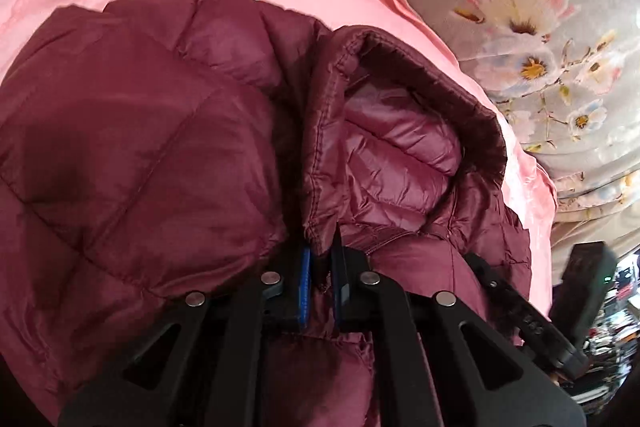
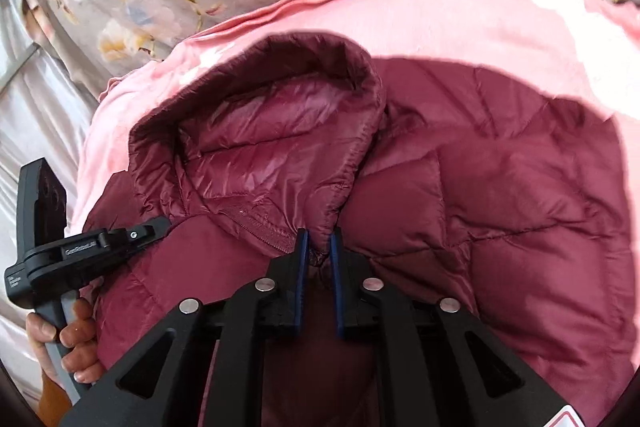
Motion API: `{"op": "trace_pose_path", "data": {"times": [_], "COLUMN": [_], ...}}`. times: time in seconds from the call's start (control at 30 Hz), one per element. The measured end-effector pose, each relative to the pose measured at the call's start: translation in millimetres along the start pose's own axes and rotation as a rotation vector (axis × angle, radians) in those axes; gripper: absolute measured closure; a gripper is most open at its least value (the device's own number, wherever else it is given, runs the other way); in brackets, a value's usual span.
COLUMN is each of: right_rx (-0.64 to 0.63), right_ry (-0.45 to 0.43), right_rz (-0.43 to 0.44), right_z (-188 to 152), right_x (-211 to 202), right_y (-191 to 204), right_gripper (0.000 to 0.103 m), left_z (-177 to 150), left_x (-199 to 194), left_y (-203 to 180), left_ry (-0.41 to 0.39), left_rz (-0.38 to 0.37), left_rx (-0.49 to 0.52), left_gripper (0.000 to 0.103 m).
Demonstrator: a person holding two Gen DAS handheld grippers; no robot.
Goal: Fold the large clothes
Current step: 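Grip the collar with the right tool while the left tool grips the jacket beside it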
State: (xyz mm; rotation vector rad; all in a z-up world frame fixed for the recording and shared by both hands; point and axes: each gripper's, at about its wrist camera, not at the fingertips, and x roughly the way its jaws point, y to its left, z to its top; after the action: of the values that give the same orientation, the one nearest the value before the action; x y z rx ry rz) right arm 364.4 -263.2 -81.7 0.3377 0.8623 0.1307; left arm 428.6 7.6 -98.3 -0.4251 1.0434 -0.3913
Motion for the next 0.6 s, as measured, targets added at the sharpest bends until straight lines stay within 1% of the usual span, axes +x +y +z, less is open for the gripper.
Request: {"op": "trace_pose_path", "data": {"times": [0.03, 0.07, 0.1, 0.13, 0.17, 0.2, 0.23, 0.3, 0.37, 0.4, 0.5, 0.6], "right_rx": [-0.008, -0.019, -0.03, -0.036, -0.035, -0.039, -0.057, -0.093, -0.094, -0.091, -0.07, -0.086], "right_ry": [-0.024, -0.056, -0.088, -0.121, -0.133, -0.129, -0.106, -0.051, -0.012, -0.002, -0.008, -0.002], "right_rz": [-0.018, -0.03, -0.038, -0.039, -0.026, -0.007, 0.0, -0.035, -0.073, -0.078, -0.056, -0.06], "right_z": [-1, -1, -1, 2, 4, 7, 9, 9, 4, 1, -4, -4], "right_x": [-9, -18, -28, -36, -39, -37, -28, -1, 17, 24, 29, 31], "right_y": [5, 9, 13, 18, 23, 28, 36, 47, 48, 45, 36, 36], "right_gripper": [0.09, 0.086, 0.085, 0.085, 0.085, 0.085, 0.085, 0.091, 0.094, 0.097, 0.098, 0.098], "left_z": [0, 0, 1, 1, 1, 1, 0, -1, -2, -2, -4, -3], "left_x": [0, 0, 1, 2, 2, 3, 4, 4, 5, 6, 8, 9], "left_y": [0, 1, 0, -1, -2, -5, -6, -7, -11, -12, -14, -15], "left_ry": [-0.002, -0.004, -0.006, -0.009, -0.012, -0.019, -0.026, -0.04, -0.05, -0.055, -0.073, -0.082], "left_rz": [0.0, -0.001, -0.003, -0.003, -0.002, 0.003, 0.007, 0.016, 0.022, 0.026, 0.036, 0.04], "left_rx": [0.0, 0.002, 0.002, 0.006, 0.012, 0.021, 0.028, 0.04, 0.053, 0.061, 0.087, 0.094], "left_gripper": [0.095, 0.095, 0.095, 0.095, 0.094, 0.094, 0.094, 0.094, 0.094, 0.094, 0.094, 0.094]}}
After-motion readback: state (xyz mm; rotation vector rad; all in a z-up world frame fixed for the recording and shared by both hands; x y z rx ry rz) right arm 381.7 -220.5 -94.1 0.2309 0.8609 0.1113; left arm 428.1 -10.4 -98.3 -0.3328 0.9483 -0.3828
